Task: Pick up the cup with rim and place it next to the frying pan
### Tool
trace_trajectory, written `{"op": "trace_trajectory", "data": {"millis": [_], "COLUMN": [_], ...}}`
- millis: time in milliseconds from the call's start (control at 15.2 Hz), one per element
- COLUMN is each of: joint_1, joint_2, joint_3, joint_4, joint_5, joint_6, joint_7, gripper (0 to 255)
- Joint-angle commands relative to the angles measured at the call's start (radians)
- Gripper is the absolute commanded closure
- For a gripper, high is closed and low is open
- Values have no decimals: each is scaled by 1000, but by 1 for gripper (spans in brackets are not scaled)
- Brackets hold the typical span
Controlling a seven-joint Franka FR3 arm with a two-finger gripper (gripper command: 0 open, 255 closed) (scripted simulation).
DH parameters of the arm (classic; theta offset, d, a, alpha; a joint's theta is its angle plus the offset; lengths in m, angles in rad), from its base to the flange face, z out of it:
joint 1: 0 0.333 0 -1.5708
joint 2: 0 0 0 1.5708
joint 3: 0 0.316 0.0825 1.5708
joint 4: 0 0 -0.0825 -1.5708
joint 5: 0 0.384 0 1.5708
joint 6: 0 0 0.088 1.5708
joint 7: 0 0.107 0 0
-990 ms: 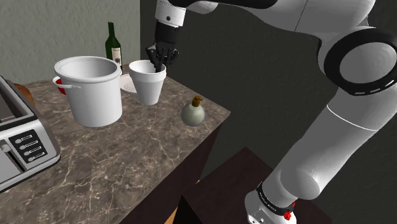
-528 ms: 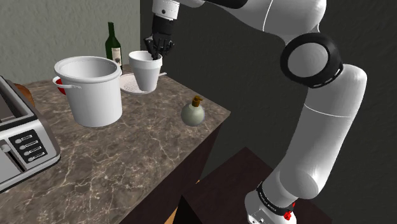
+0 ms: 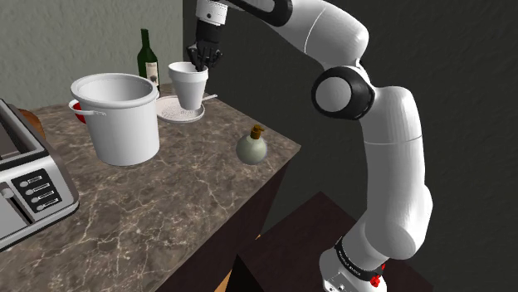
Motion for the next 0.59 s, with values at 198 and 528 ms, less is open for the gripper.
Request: {"op": "trace_trajectory", "data": {"millis": [198,528], "joint_1": [-14,-24], "joint_2": [-46,-79], "joint_3": [1,1], "joint_4": [-145,-268], "joint_5": [7,12], "joint_6": [100,189], "joint_7": [-8,-15], "gripper": [255,255]}}
